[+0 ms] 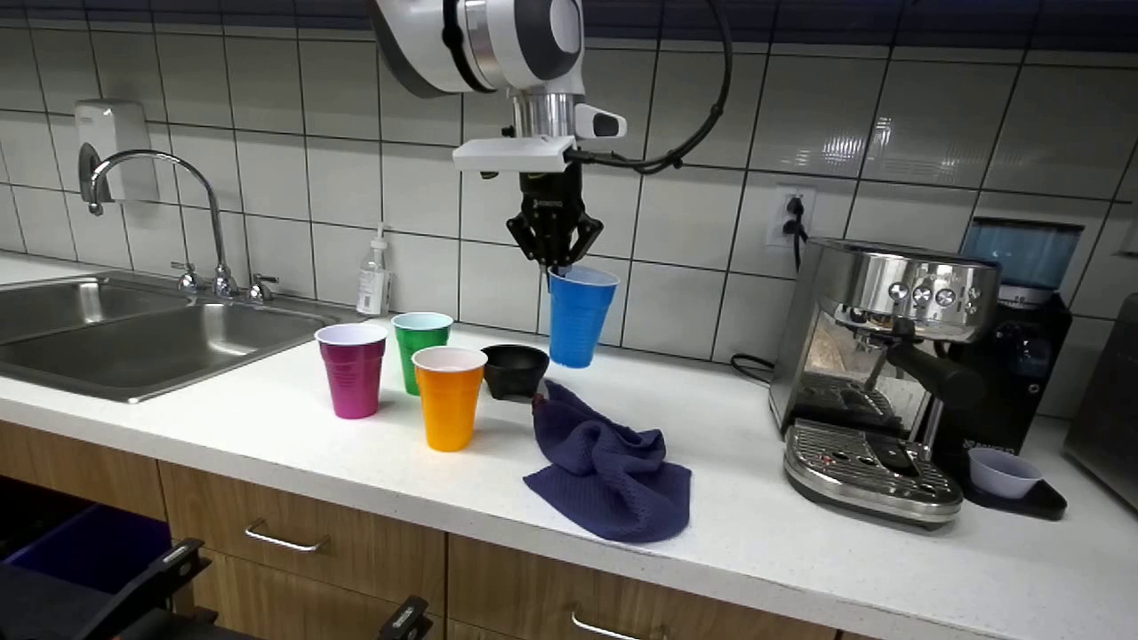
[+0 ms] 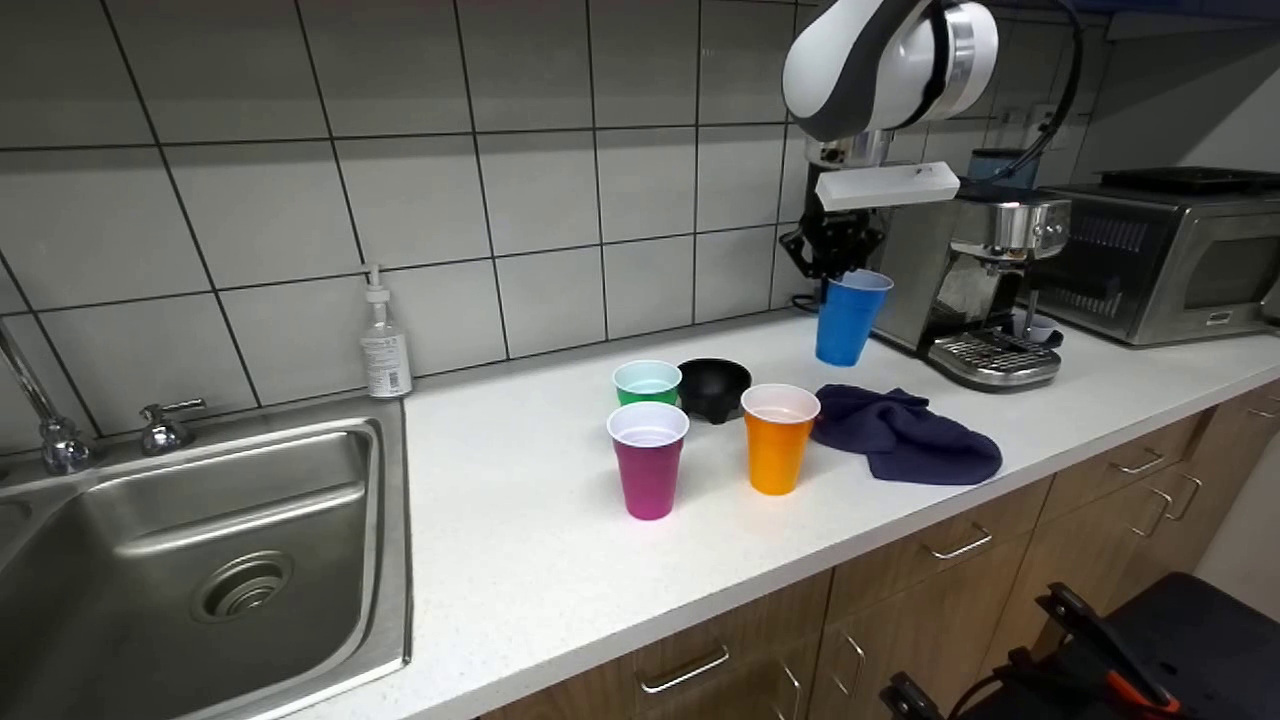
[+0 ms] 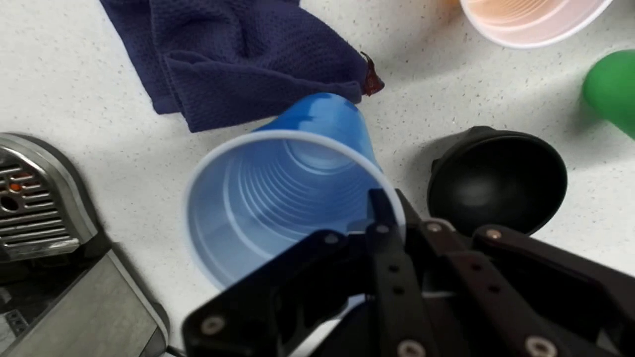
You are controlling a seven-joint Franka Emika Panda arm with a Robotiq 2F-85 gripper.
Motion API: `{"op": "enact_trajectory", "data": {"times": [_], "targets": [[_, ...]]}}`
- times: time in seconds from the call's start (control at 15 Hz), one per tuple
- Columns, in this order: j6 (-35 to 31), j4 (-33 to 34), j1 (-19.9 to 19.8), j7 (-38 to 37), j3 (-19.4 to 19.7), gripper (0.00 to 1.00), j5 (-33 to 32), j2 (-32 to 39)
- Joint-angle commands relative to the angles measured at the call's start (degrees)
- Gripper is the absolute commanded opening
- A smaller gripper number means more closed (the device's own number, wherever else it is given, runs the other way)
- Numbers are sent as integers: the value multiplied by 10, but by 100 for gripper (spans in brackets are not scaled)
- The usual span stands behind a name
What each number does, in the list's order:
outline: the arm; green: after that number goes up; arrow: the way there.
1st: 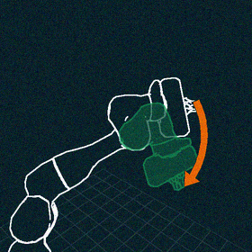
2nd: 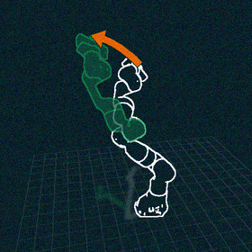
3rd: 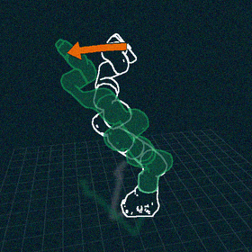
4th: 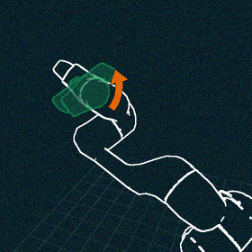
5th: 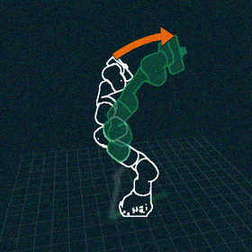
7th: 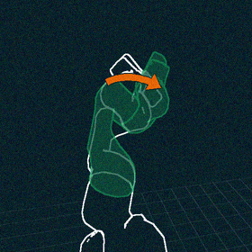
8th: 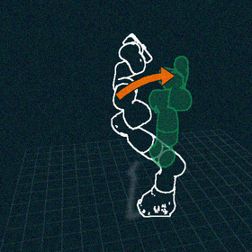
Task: Stack the four cups together.
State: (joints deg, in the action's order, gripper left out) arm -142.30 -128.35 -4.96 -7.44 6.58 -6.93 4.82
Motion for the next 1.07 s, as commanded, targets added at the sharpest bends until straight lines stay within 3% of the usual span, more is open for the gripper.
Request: {"op": "enact_trajectory", "data": {"times": [0.0,1.0], "targets": [[-9,-64,4,18,-8,1,7,-73],[0,-168,54,47,-55,1,36,-200]]}}
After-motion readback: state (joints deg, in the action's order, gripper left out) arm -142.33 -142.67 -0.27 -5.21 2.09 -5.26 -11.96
